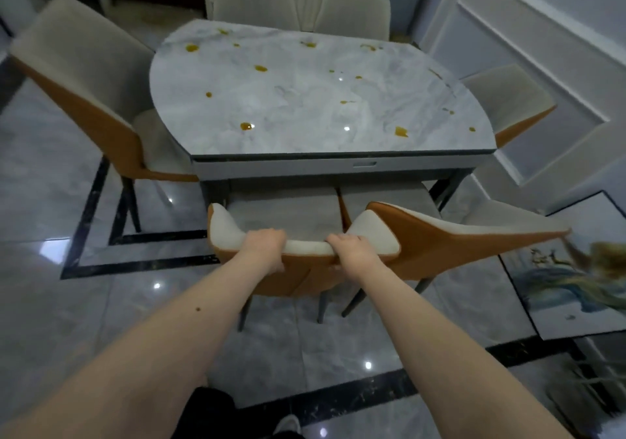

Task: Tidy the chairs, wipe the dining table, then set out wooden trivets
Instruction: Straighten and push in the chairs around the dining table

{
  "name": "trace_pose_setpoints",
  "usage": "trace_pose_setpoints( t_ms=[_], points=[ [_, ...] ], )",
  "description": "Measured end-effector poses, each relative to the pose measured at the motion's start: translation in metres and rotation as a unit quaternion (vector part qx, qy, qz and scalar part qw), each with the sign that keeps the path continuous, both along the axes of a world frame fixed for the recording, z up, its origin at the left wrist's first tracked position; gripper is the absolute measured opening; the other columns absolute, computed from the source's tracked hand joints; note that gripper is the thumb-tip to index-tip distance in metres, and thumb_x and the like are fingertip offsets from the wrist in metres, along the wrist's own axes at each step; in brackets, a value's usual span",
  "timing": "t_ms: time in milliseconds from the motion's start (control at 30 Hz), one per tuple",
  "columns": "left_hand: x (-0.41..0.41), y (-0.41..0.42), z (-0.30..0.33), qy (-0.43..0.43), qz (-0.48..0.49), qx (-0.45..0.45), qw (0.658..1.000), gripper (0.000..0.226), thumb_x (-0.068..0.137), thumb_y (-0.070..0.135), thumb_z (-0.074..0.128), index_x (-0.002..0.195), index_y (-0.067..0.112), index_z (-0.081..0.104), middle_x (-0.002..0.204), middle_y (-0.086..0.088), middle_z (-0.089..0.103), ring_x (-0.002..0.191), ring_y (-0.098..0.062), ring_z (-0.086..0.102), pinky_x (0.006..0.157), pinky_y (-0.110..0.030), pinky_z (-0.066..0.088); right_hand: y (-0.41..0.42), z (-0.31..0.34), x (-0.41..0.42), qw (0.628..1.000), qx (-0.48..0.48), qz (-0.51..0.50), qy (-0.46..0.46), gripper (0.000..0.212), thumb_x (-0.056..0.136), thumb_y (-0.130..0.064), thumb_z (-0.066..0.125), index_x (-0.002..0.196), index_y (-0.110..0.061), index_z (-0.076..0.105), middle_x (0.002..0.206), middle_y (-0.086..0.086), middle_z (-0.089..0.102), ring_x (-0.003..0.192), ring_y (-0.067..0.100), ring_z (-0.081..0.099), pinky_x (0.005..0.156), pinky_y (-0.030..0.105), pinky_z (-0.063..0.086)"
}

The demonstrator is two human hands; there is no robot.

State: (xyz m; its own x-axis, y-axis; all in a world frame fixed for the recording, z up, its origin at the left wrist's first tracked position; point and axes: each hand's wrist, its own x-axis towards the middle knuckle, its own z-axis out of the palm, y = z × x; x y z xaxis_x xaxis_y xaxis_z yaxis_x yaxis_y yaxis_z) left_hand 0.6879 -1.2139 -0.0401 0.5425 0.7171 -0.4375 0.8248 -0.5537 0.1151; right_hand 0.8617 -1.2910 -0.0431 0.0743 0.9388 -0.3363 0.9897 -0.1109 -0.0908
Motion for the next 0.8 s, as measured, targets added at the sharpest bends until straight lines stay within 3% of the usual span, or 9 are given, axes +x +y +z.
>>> trace_pose_setpoints(
  t_ms=[267, 400, 800],
  points=[
    [-0.018, 0.009, -0.004, 0.089, 0.013, 0.052, 0.995, 0.053, 0.077, 0.036, 0.075, 0.119, 0.018, 0.048, 0.119, -0.004, 0.058, 0.111, -0.024, 0.056, 0.093, -0.036, 0.041, -0.01, -0.007, 0.03, 0.999, 0.008, -0.039, -0.03, 0.051, 0.086, -0.015, 0.063, 0.132, -0.023, 0.043, 0.134, 0.004, 0.051, 0.128, 0.027, 0.042, 0.114, 0.043, 0.021],
    [-0.008, 0.014, -0.004, 0.088, -0.019, 0.07, 0.994, 0.042, 0.078, 0.038, 0.074, 0.111, 0.018, 0.056, 0.11, -0.003, 0.063, 0.101, -0.021, 0.061, 0.081, -0.03, 0.046, -0.01, -0.015, 0.035, 0.997, 0.036, -0.053, -0.034, 0.048, 0.086, -0.006, 0.057, 0.126, -0.027, 0.044, 0.128, 0.001, 0.054, 0.125, 0.025, 0.043, 0.115, 0.044, 0.016],
    [0.006, 0.012, -0.001, 0.106, -0.016, 0.067, 0.992, 0.039, 0.084, 0.037, 0.068, 0.115, 0.015, 0.059, 0.113, -0.005, 0.063, 0.105, -0.022, 0.061, 0.086, -0.031, 0.047, -0.001, -0.016, 0.057, 1.0, 0.001, -0.016, -0.022, 0.05, 0.086, -0.009, 0.059, 0.128, -0.03, 0.041, 0.132, 0.002, 0.053, 0.131, 0.028, 0.038, 0.115, 0.057, 0.007]
  ],
)
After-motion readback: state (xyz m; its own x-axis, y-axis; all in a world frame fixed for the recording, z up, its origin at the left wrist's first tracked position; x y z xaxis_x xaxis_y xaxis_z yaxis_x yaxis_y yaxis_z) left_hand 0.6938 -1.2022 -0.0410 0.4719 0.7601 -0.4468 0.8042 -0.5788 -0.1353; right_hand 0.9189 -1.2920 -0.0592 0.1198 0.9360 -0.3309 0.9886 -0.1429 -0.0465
